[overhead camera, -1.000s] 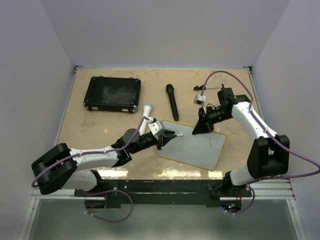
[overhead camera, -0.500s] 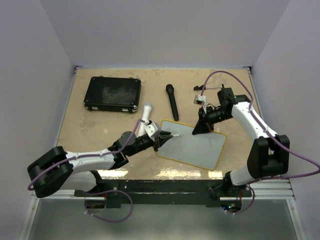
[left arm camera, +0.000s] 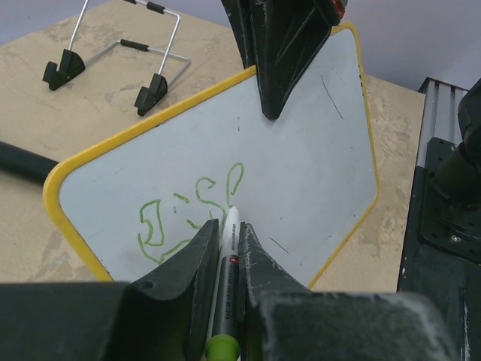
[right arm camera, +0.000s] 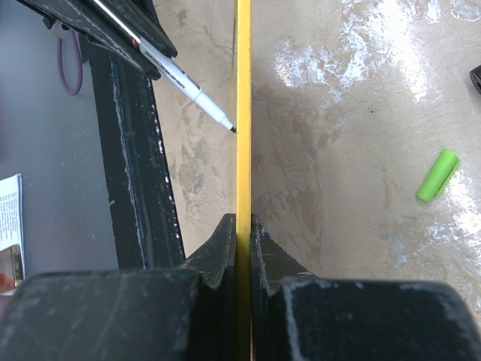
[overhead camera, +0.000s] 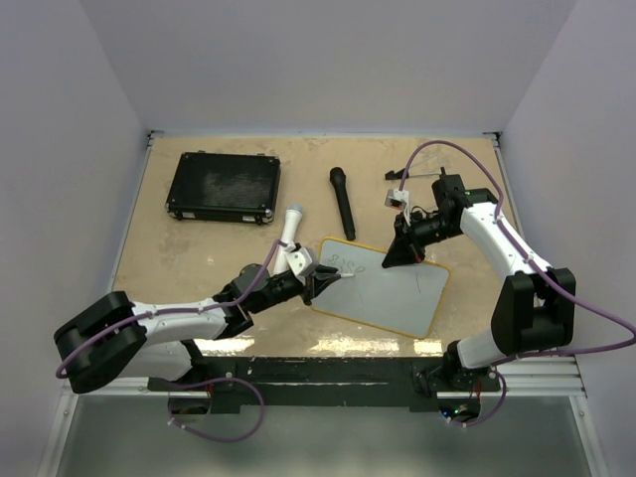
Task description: Write a sentence on the whiteboard
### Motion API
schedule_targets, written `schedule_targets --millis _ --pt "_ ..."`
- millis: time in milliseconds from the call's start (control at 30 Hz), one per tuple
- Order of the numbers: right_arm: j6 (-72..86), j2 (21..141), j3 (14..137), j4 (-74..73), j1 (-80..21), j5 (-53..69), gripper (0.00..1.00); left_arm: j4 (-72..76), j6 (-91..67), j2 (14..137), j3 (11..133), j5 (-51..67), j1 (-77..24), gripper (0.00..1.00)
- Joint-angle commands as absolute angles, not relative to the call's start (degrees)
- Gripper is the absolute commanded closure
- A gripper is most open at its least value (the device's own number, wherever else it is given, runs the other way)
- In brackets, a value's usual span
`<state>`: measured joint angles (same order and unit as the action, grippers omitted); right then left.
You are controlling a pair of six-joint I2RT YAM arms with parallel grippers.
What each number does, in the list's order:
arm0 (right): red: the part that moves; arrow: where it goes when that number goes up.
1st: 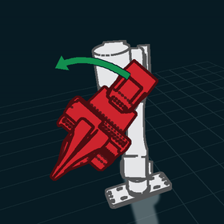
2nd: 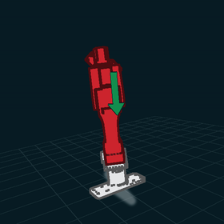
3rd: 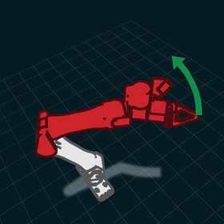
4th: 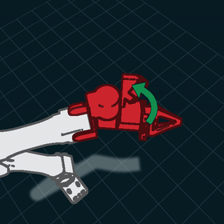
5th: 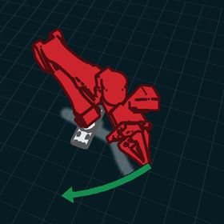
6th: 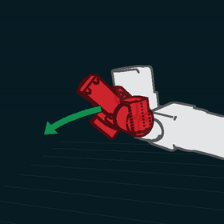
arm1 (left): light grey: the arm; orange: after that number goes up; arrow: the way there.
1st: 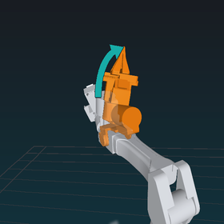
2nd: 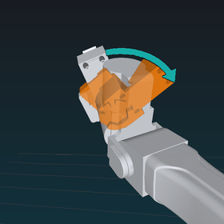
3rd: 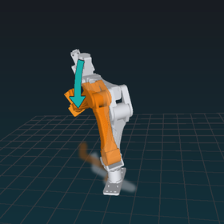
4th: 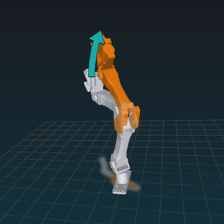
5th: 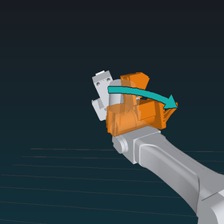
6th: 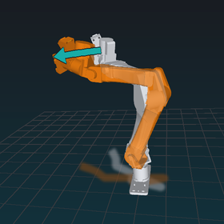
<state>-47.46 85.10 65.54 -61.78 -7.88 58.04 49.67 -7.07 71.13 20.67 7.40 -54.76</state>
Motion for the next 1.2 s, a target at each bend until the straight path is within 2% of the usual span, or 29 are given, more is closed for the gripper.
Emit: schedule_targets --millis 0,467,700,933,1167 --pt "-51.6 82.7 66.0 -59.8 -8.1 59.5 1.00 52.7 -8.2 73.6 21.3 8.4 -54.3 1.00" --pt "-51.5 82.4 65.9 -59.6 -8.1 59.5 1.00 56.8 -9.4 75.9 25.8 11.4 -54.4 1.00" --pt "-51.8 82.9 66.0 -59.6 -8.0 59.7 1.00 55.5 -11.9 65.2 22.9 11.9 -54.5 1.00" --pt "-51.4 82.6 66.8 -59.6 -8.0 59.8 1.00 46.9 -14.1 52.8 20.1 7.7 -54.2 1.00" --pt "-47.8 81.4 67.4 -57.4 -7.9 57.7 1.00 44.4 -18.5 49.7 18.2 4.0 -54.2 1.00"
